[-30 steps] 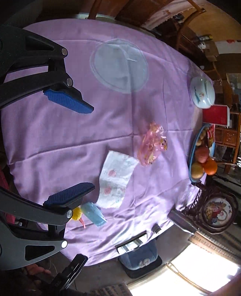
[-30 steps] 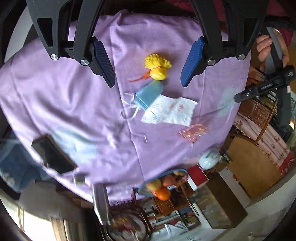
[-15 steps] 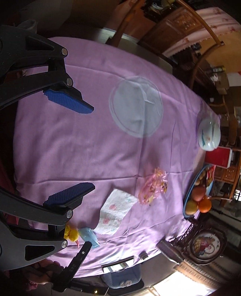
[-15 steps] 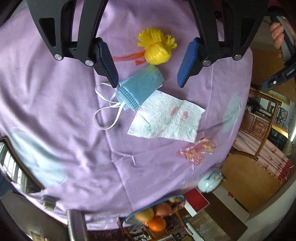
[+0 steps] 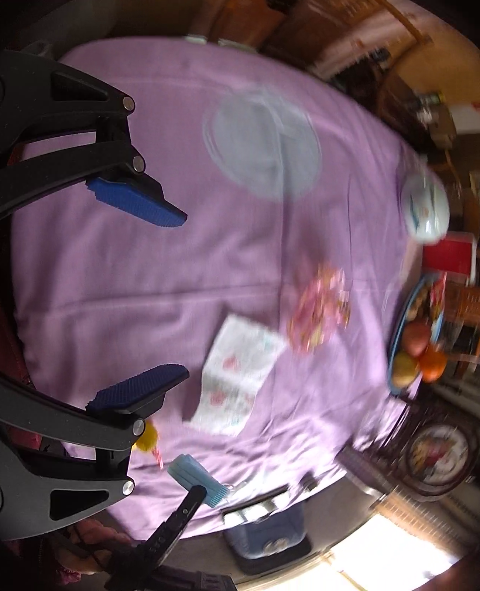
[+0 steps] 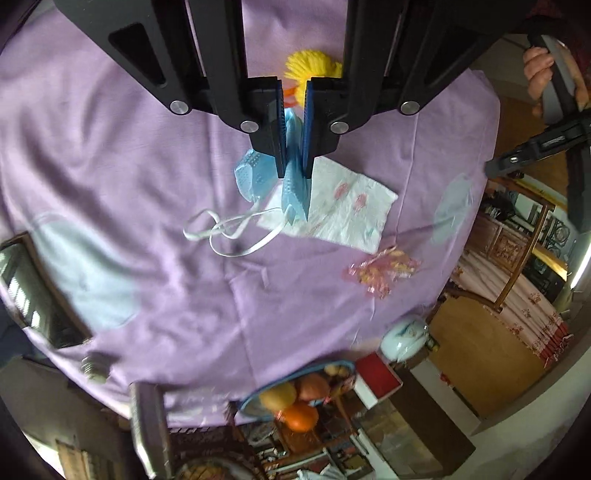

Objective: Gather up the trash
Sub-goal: 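Grasp the blue face mask with the right tool, then grasp the white paper napkin with left tool while right holds the mask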

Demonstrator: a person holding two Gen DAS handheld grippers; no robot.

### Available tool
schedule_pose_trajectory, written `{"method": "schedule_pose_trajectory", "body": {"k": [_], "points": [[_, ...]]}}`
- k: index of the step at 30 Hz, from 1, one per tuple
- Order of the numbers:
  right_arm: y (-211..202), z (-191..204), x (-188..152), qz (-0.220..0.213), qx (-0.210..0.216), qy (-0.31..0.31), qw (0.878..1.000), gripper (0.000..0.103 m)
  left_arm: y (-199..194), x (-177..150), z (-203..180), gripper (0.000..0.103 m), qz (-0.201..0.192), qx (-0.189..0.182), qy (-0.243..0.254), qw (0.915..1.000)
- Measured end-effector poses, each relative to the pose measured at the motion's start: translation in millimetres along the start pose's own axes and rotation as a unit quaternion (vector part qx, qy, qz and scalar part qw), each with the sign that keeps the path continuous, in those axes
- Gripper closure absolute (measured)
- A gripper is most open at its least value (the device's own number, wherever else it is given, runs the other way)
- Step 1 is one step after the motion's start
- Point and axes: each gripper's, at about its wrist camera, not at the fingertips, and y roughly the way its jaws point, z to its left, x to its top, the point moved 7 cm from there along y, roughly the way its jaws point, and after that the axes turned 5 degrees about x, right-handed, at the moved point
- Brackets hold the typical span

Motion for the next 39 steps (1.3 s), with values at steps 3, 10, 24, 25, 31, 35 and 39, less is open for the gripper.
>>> {"method": "schedule_pose_trajectory", "body": {"k": [3, 10, 24, 25, 31, 35, 39], "points": [[-22.6, -14.5, -0.5, -0.014, -0.016, 0.010, 1.000, 0.094, 19.6, 6.8, -32.4, 0.028, 0.013, -0.029, 0.028, 0.9991], [-69.4, -47.9, -10.5, -0.037, -0.062, 0.033, 0.997, 0.094, 66.2, 18.4, -109.0, 0.030, 0.034, -0.072, 0.101, 0.9917], [-84.6, -69.8, -6.6, -0.038, -0.084, 0.020, 0.996, 0.094, 123.6, 13.8, -140.8, 0.076, 0.064, -0.052, 0.123, 0.9890], [-82.5, -69.3, -4.9, -0.036, -0.080, 0.018, 0.996, 0.094, 123.0, 13.7, -138.9, 0.080, 0.065, -0.055, 0.117, 0.9895], [-67.6, -56.9, 7.4, -0.027, -0.053, -0.006, 0.998, 0.094, 102.7, 18.8, -120.4, 0.094, 0.047, -0.061, 0.083, 0.9935], [-56.3, -43.9, 14.8, -0.019, -0.032, -0.027, 0.999, 0.094, 78.5, 27.1, -102.1, 0.094, 0.021, -0.059, 0.055, 0.9965], [-46.2, -27.2, 19.8, -0.011, -0.013, -0.043, 0.999, 0.094, 56.7, 35.0, -85.5, 0.094, -0.003, -0.057, 0.027, 0.9980]]}}
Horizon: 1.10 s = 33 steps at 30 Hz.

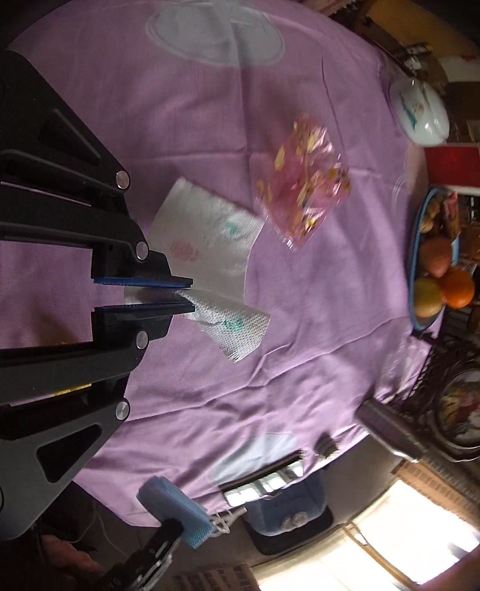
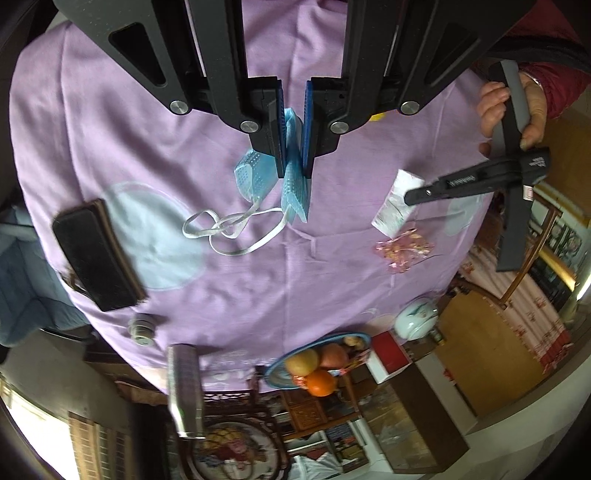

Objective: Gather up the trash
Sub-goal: 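Grasp the white paper napkin with left tool while right holds the mask, then carry the napkin and blue mask with both tools to the red basket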

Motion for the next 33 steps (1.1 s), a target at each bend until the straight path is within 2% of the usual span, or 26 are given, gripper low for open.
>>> {"method": "schedule_pose_trajectory", "body": {"k": [9, 19, 25, 33], "points": [[18.2, 45.3, 11.5, 0.008, 0.048, -0.036, 0.998, 0.094, -55.8, 2.5, 43.4, 0.094, -0.052, 0.026, -0.052, 0.9969], [44.9, 113.1, 13.3, 0.032, 0.106, -0.084, 0.990, 0.094, -108.6, -25.5, 102.4, 0.094, -0.087, 0.071, -0.114, 0.9871], [61.1, 167.1, 9.4, 0.054, 0.147, -0.130, 0.979, 0.094, -146.8, -57.8, 152.4, 0.094, -0.107, 0.109, -0.173, 0.9730], [79.4, 248.7, -12.2, 0.098, 0.206, -0.199, 0.953, 0.094, -195.6, -123.8, 214.4, 0.094, -0.126, 0.161, -0.269, 0.9412]]}}
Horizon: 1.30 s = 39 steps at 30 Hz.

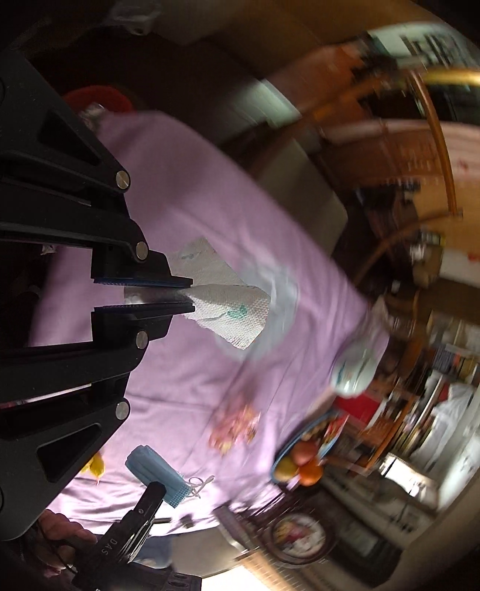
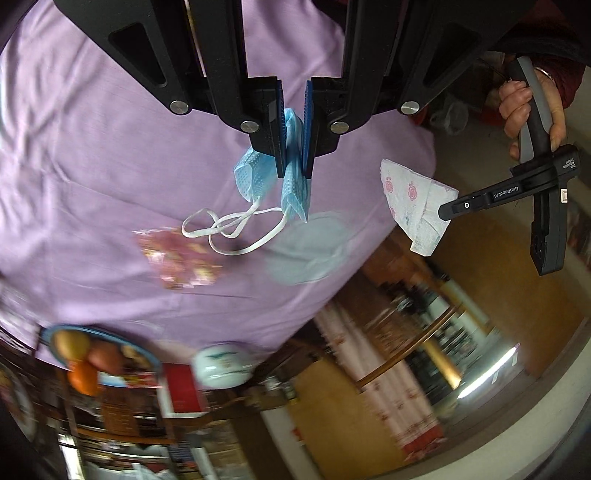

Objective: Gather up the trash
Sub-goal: 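Carry the napkin and blue mask with both tools to the red basket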

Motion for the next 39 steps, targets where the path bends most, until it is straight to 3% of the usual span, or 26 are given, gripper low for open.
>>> {"method": "schedule_pose_trajectory", "body": {"k": [7, 15, 21, 25, 33, 39], "points": [[43.3, 66.4, 0.5, 0.045, 0.056, -0.062, 0.995, 0.094, -31.9, -27.6, 83.2, 0.094, -0.010, 0.056, -0.083, 0.9949], [78.8, 129.2, -2.0, 0.094, 0.096, -0.130, 0.982, 0.095, -54.4, -75.9, 173.2, 0.094, -0.010, 0.110, -0.193, 0.9750], [93.1, 150.2, 4.4, 0.112, 0.095, -0.158, 0.976, 0.095, -46.9, -109.8, 226.2, 0.094, 0.008, 0.124, -0.254, 0.9592], [101.4, 160.7, 8.0, 0.118, 0.089, -0.166, 0.975, 0.095, -34.2, -126.3, 246.8, 0.092, 0.027, 0.116, -0.273, 0.9545], [127.0, 184.0, 4.3, 0.141, 0.095, -0.182, 0.968, 0.095, -21.0, -144.2, 266.6, 0.058, 0.055, 0.126, -0.301, 0.9436], [146.0, 209.9, -9.1, 0.171, 0.120, -0.203, 0.957, 0.095, -38.1, -146.9, 282.1, 0.052, 0.045, 0.142, -0.317, 0.9365]]}}
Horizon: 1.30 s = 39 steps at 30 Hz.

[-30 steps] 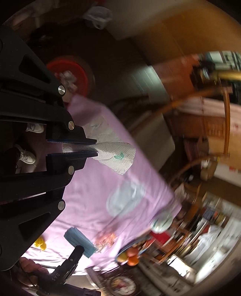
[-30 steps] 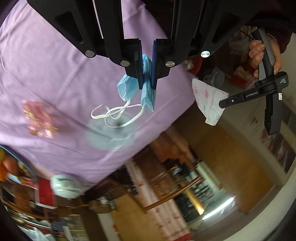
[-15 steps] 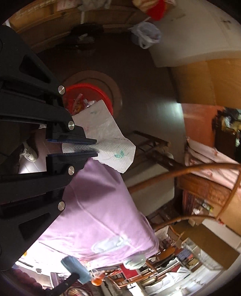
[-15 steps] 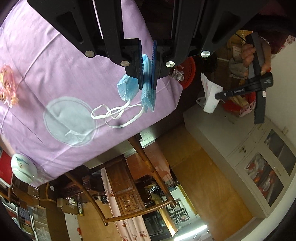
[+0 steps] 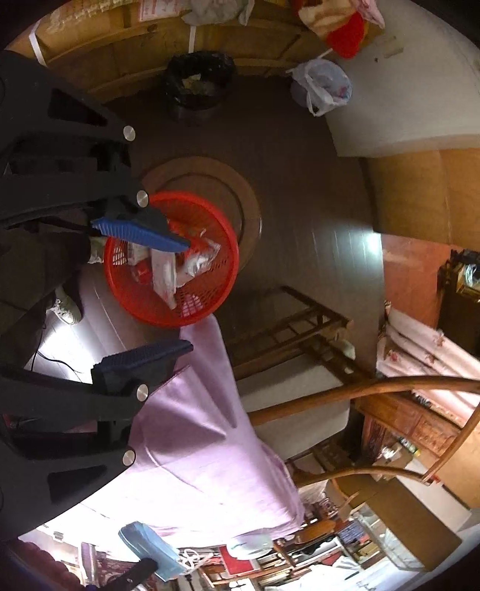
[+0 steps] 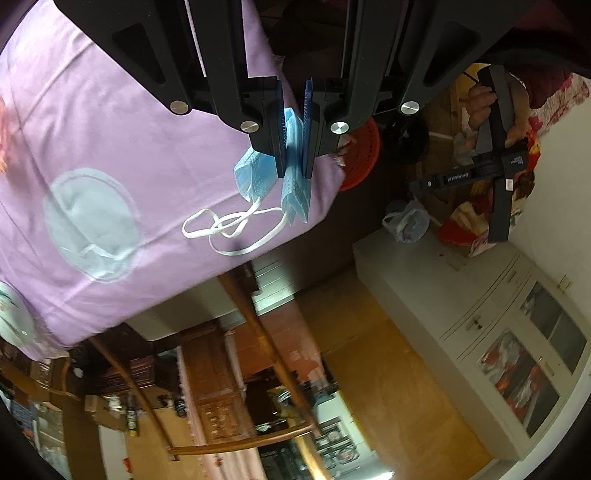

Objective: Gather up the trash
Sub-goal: 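Carry the napkin and blue mask with both tools to the red basket, then open both tools over the red basket to drop napkin and mask, then move both open tools back over the table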

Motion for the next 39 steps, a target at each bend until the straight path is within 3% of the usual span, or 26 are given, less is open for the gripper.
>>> {"method": "schedule_pose_trajectory", "body": {"k": [16, 19, 21, 23, 31, 39], "points": [[97.0, 107.9, 8.7, 0.095, 0.106, -0.105, 0.984, 0.094, -47.7, -18.1, 74.6, 0.042, -0.028, 0.052, -0.059, 0.9965], [113.3, 126.3, 10.3, 0.111, 0.120, -0.121, 0.979, 0.090, -52.1, -22.9, 87.1, 0.041, -0.028, 0.057, -0.071, 0.9954], [117.9, 133.6, 14.2, 0.108, 0.122, -0.122, 0.979, 0.072, -53.3, -22.7, 89.8, 0.040, -0.028, 0.058, -0.075, 0.9951], [115.6, 140.0, 20.1, 0.100, 0.124, -0.125, 0.979, 0.071, -53.3, -20.6, 91.3, 0.040, -0.029, 0.056, -0.078, 0.9950], [93.5, 115.6, 26.2, 0.073, 0.083, -0.108, 0.988, 0.071, -41.7, -3.0, 67.6, 0.040, -0.027, 0.027, -0.046, 0.9982], [35.9, 53.1, 25.0, 0.009, 0.010, -0.040, 0.999, 0.071, -22.3, 18.7, -21.8, 0.040, -0.020, -0.029, 0.062, 0.9974]]}}
